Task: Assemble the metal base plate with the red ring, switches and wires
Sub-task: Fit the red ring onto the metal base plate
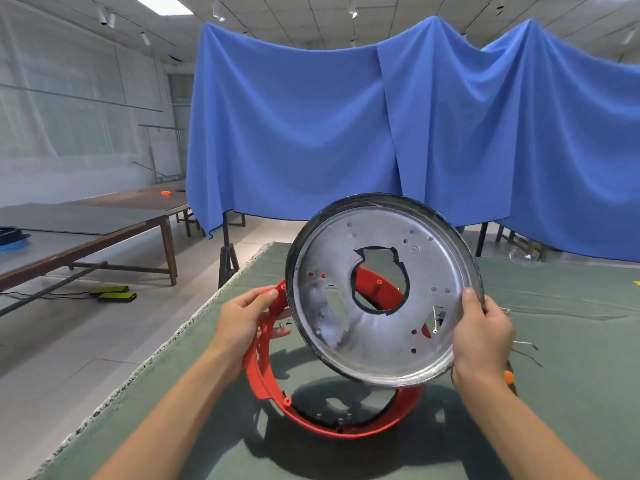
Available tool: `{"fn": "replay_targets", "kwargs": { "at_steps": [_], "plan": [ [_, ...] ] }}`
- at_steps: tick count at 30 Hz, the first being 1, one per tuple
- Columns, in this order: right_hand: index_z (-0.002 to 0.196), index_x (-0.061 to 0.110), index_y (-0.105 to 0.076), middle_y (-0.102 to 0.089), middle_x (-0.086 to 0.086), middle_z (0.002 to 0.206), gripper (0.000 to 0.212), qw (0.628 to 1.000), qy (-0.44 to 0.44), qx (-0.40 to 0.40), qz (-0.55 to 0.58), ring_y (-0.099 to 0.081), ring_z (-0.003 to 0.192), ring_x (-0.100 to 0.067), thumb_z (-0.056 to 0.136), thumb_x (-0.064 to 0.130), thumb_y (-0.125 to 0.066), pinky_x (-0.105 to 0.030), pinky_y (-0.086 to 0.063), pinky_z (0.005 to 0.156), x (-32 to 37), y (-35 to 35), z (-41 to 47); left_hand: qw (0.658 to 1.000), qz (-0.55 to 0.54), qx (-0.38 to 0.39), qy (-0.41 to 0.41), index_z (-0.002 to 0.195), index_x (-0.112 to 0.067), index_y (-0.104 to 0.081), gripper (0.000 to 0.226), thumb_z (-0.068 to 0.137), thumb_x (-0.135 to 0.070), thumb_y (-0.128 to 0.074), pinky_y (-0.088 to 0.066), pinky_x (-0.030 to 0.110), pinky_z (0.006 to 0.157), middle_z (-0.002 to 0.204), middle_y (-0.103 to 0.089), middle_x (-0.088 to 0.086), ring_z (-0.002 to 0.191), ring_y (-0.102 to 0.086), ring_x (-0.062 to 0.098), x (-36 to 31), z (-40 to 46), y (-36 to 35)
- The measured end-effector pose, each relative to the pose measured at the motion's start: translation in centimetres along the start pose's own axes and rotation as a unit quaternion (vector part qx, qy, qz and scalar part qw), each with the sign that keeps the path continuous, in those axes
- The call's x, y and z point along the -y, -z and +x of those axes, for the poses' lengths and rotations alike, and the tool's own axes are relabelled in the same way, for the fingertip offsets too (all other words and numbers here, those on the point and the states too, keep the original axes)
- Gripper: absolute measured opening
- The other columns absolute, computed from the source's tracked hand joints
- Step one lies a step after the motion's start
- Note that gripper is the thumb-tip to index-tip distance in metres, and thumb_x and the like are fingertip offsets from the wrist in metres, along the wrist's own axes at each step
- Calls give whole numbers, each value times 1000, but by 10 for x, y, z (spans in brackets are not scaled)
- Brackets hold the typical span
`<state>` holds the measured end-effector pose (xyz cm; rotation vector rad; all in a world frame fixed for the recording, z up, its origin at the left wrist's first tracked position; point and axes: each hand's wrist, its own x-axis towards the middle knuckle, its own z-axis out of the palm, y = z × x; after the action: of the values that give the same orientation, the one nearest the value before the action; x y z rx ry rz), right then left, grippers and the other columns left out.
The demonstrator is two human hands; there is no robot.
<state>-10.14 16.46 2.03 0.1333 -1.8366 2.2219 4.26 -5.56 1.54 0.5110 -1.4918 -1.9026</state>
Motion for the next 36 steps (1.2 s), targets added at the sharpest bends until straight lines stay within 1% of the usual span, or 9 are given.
{"fn": "replay_targets", "kwargs": {
  "at_steps": [6,11,15,20,24,27,29,32,36],
  "plan": [
    [80,24,-59,-62,6,74,26,1000,-3,-14,3,-57,67,-7,100,29,-44,-23,-42,55,-9,-5,-4,1000,-5,-10,-3,103,-2,-68,22,94,-17,-55,-60,33,54,76,-71,7,60,-68,15,17,5,-2],
    [93,13,-57,-55,0,76,24,1000,-2,-18,-20,-49,67,-14,100,28,-40,-31,-40,59,-18,-13,0,1000,8,-25,-4,101,-8,-70,43,98,-40,-42,-59,37,60,80,-72,13,65,-69,22,25,11,-3],
    [99,10,-54,-49,4,71,20,999,3,-12,-31,-44,62,-10,100,24,-40,-28,-34,55,-26,-18,-3,999,-10,50,7,89,-15,-75,50,89,-55,-46,-58,33,62,88,-72,16,77,-70,28,19,6,-6],
    [107,15,-50,-59,-2,87,13,996,-32,50,-71,-52,70,-12,96,20,-45,-31,-40,58,-21,-16,-8,991,107,24,-74,110,-12,-65,29,83,0,-61,-58,28,68,90,-74,6,81,-71,24,17,2,-8],
    [128,18,-42,-54,-4,117,45,973,3,131,-190,-55,90,-19,87,23,-58,-40,-46,80,-5,-13,7,992,114,-13,-61,99,-9,-69,24,88,1,-50,-52,47,84,94,-71,17,85,-66,29,10,2,-4],
    [137,20,-39,-48,-3,131,56,934,139,145,-294,-46,116,-22,86,28,-60,-40,-39,92,18,-17,24,992,113,-8,-59,94,-14,-71,26,90,-2,-48,-55,39,75,90,-73,10,83,-67,27,4,0,-2],
    [134,21,-45,-54,-2,128,50,894,219,175,-350,-49,117,-24,87,33,-59,-38,-40,87,32,-25,31,992,116,7,-54,95,-17,-71,27,91,-3,-48,-55,32,69,89,-74,8,81,-68,25,2,-1,-1],
    [113,22,-58,-65,-4,102,34,842,268,196,-426,-57,96,-29,90,46,-55,-34,-40,70,49,-36,38,989,133,38,-59,103,-15,-70,20,93,-13,-53,-54,39,84,99,-73,10,91,-68,28,-3,1,2],
    [82,12,-62,-64,-10,82,32,866,263,187,-383,-54,79,-33,97,37,-48,-36,-39,63,54,-39,45,991,93,51,-80,109,-14,-68,40,87,-45,-54,-51,45,87,102,-71,17,92,-65,30,-17,-1,6]
  ]
}}
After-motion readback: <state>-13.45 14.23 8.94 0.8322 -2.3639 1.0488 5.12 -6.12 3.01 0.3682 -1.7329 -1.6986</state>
